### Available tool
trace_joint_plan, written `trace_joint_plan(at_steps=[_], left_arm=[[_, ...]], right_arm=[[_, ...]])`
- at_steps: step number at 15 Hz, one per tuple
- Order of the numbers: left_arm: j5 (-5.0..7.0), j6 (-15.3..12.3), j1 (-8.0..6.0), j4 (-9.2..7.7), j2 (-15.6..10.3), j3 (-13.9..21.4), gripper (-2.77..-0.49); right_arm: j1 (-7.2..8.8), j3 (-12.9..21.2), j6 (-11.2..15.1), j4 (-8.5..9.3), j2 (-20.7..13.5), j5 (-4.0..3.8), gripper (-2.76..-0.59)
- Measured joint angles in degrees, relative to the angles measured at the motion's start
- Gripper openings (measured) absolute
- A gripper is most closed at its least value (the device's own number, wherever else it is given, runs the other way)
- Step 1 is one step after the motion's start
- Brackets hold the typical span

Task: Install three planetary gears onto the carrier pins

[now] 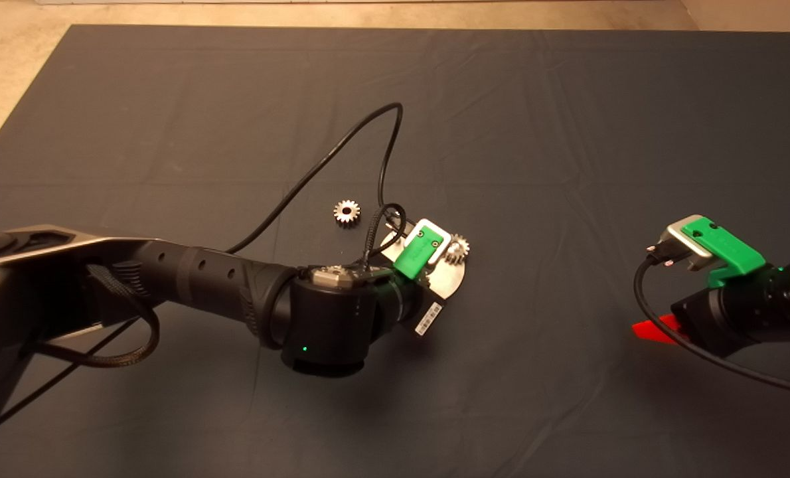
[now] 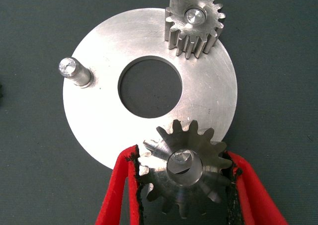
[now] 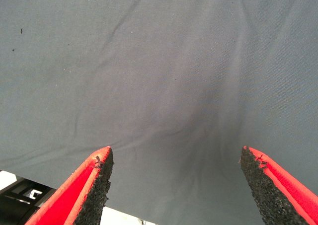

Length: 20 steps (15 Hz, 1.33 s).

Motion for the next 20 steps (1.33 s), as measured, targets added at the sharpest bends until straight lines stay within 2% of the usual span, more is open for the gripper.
trace_joint_plan(at_steps=[14,18,20], left_arm=[[-0.02,-0.03,0.05,0.04,-0.27,-0.04,-2.56],[-0.04,-0.03,1.07,0.34,-0.23,-0.48,-2.56],[-0.04,-0.03,1.16,0.50,-0.26,-0.65,-2.56]], right_arm=[[0.00,0.00,0.00,-0.02,0.00,0.00,-1.47],[0.00,0.00,0.00,0.00,0.00,0.00,-1.47],[0.02,0.00,0.00,0.00,0.00,0.05,-1.47]])
